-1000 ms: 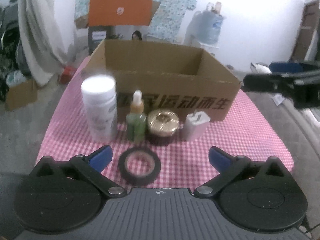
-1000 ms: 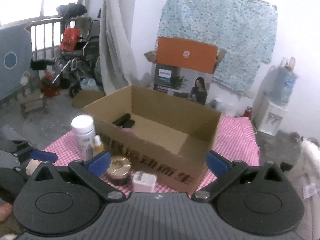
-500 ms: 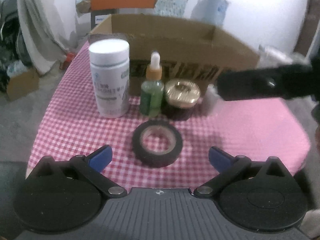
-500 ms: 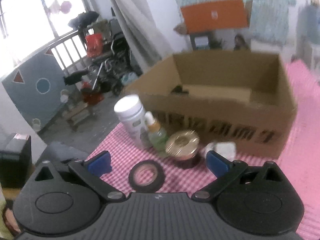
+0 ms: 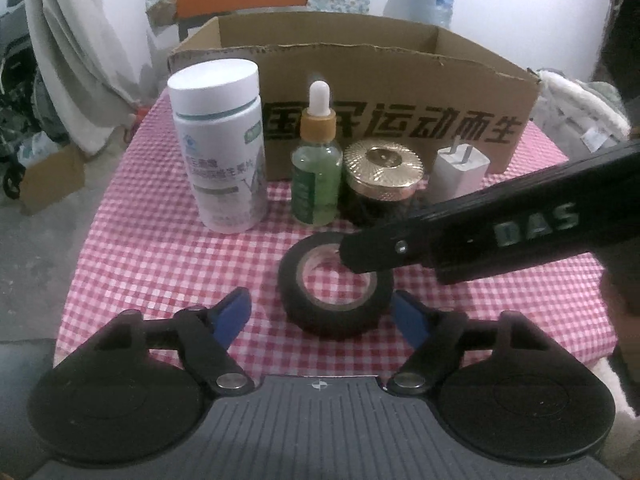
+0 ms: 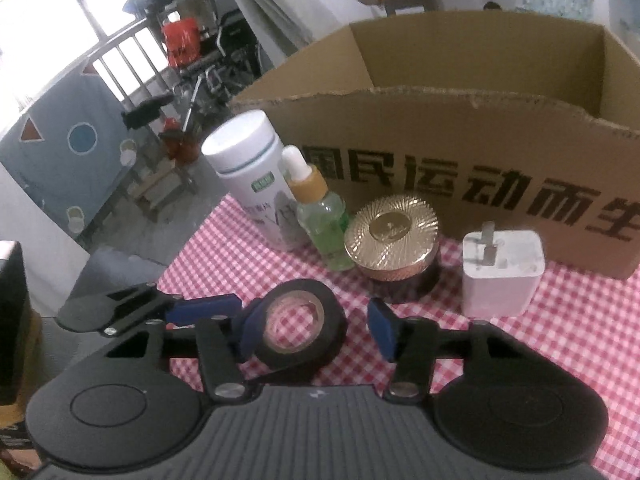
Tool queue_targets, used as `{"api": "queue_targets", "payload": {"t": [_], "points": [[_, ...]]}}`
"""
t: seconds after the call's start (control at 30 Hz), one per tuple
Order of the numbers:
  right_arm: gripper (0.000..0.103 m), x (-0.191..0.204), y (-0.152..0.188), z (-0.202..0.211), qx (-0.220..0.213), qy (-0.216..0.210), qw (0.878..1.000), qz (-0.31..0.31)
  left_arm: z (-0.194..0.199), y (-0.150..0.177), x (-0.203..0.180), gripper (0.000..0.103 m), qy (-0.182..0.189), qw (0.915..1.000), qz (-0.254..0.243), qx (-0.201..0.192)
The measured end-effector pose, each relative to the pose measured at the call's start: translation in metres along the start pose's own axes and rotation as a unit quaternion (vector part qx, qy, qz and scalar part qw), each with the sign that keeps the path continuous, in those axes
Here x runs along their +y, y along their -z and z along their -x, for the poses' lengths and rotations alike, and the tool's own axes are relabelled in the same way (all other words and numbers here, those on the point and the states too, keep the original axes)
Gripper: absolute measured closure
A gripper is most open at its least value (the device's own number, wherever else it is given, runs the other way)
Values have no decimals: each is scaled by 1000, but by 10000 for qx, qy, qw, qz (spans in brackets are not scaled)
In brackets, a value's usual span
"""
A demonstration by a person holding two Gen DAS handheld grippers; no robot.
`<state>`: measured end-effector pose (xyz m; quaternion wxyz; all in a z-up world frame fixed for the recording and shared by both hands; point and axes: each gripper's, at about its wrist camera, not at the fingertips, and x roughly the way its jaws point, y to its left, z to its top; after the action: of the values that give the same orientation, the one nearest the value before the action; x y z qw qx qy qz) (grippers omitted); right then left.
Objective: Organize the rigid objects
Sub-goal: 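Return the right tool to the table and grasp the black tape roll, then carry the black tape roll into the box and open the right tool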
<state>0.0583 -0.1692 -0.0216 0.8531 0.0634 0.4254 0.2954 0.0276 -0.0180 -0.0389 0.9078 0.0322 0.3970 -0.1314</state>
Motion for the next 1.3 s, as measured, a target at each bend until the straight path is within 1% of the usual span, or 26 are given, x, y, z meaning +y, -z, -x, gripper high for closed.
{"api": "queue_targets", "payload": {"t": [0.1,0.13,0.2,0.37,0.47,0.7,0.83,0.93,1.07,1.3], "points": [[61,-4,1,-6,89,-35,9999,-54,-1,0,-2,37,104,9999,-16,22],[63,-4,2,-8,115,-47,9999,-62,-1,-1,-3,40,125,9999,-22,29],[65,-5,3,-11,163,-84,9998,-82,-2,-1,-5,40,107,9999,-41,27],[66,-11,7,-8,173,-97,9997,-134,-4,-4,-12,41,155,9999,-56,42],[66,-19,9,-1,147,-78,9996,-222,-5,-6,-19,41,255,9996,-97,50],[66,-41,21,24,75,148,9987,-479,-10,-14,-40,42,763,9968,-192,146],[66,-55,33,42,36,297,9972,-689,-14,-17,-56,42,1131,9930,-274,224],[66,-63,41,54,9,387,9959,-818,-17,-16,-65,42,1295,9903,-429,261],[66,-67,44,59,-63,460,9949,-895,-19,-17,-70,40,1168,9908,-642,221],[66,-63,40,52,-64,595,9960,-666,-22,-20,-71,38,1139,9893,-892,208]]}}
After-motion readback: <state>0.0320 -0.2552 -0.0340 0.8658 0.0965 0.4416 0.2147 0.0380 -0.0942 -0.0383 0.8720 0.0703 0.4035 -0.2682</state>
